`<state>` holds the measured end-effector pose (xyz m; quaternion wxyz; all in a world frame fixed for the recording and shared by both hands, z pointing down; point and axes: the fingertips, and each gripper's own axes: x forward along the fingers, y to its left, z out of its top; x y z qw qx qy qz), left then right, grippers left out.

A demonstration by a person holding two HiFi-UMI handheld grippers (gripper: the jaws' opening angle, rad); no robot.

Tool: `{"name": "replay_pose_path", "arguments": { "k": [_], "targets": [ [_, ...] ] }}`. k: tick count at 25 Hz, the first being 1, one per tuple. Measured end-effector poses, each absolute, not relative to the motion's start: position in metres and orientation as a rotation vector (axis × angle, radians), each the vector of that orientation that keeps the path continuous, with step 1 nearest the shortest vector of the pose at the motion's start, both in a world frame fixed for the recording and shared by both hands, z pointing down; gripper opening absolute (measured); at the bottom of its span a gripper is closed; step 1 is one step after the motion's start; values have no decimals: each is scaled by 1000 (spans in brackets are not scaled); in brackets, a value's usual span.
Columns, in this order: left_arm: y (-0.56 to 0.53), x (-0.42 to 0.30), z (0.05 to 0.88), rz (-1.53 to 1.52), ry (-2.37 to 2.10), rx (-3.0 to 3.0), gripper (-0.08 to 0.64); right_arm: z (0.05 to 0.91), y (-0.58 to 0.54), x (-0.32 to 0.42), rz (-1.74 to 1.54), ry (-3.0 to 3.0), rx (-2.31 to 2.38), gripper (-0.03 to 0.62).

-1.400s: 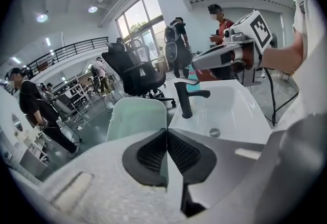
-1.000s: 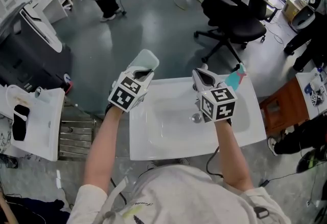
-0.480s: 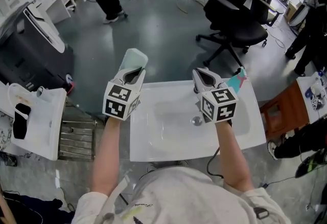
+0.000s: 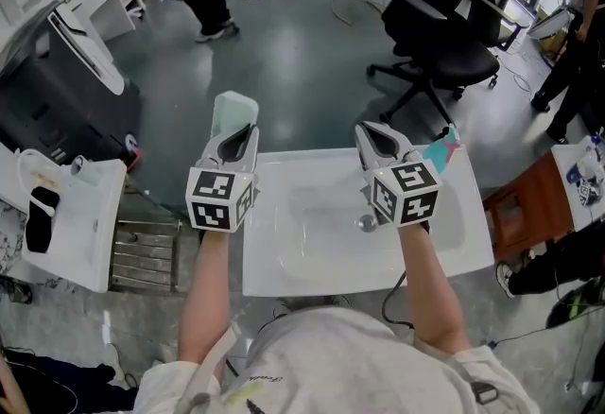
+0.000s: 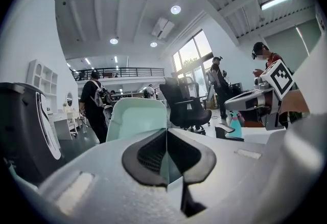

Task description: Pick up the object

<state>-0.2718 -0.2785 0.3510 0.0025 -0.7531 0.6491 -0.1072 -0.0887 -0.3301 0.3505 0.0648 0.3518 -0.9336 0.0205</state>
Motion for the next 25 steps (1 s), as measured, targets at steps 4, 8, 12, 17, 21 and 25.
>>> {"name": "replay_pose_path", "arguments": {
  "k": [4, 8, 12, 17, 21, 25],
  "targets": [
    [-275, -276, 353, -321, 2060, -2355, 9, 349, -328, -89, 50, -2823, 1069, 3],
    [-275, -273, 357, -329, 2048, -2368, 9, 350, -327, -89, 52, -2825, 1069, 3],
    [-275, -270, 357, -337, 2034, -2374, 9, 349, -326, -89, 50, -2827, 1069, 3],
    [-275, -268, 358, -332, 2025, -2389, 9, 349, -324, -89, 43, -2819, 1070, 3],
    [-277, -266, 360, -336, 2018, -2394, 9, 350, -324, -89, 44, -2817, 1074, 3],
    [-278, -265, 362, -335, 2015, -2397, 9, 352, -326, -86, 47, -2815, 1078, 3]
  ]
}}
